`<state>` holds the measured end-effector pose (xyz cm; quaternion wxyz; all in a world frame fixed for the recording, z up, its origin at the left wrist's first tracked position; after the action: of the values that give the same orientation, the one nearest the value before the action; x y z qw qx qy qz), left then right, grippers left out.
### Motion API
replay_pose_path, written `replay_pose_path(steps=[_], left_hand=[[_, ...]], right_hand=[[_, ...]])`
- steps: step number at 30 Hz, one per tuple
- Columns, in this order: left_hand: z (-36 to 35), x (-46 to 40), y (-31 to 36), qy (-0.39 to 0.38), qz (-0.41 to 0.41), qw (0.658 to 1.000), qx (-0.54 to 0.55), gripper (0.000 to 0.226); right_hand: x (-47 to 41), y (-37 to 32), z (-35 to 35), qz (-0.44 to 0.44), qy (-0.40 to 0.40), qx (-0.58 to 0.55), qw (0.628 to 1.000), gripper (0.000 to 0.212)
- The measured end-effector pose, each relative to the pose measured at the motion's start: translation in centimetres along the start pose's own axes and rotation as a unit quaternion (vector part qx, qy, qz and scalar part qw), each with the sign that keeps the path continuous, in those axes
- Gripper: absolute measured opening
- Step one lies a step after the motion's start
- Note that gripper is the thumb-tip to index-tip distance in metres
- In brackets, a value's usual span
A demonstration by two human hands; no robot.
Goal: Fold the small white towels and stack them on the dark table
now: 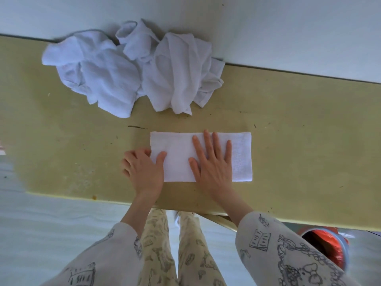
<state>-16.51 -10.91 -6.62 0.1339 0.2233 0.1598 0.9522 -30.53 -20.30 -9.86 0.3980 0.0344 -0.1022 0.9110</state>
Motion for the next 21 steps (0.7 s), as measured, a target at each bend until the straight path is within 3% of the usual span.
replay_pose_path(steps=[6,11,15,21], left_hand=[[0.7,-0.4,1.3,-0.038,0.01,0.998,0.045,0.027],[0.9,-1.7,0.6,-0.144,0.094,0.969,0.177,0.041],[0.9,-2.0,0.4,-0.203,0.109,0.954,0.191,0.01],[1.4,-2.1,1.3,-0.213,0.088,0.948,0.219,0.021]], right_hand=[[0.0,-0.1,-0.1,-0.006,0.011,-0.008,1.0,0.057],[0.0,-0.1,-0.2,-0.007,0.003,-0.004,1.0,0.057],[0.0,-0.1,-0.2,-0.008,-0.002,0.0,1.0,0.058],[0.0,0.0,-0.2,-0.009,-0.011,0.0,1.0,0.058]])
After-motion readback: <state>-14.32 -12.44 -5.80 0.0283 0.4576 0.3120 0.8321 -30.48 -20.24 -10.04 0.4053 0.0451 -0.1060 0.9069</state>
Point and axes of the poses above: each hand's wrist, its own x-axis away from the middle knuckle, its own z-axis out of the back of the hand, y = z × x, the point moved 4 cm from there along -x, towards the middle knuckle, and after that the axes turned 1 degree about x, right-handed, at the moved point
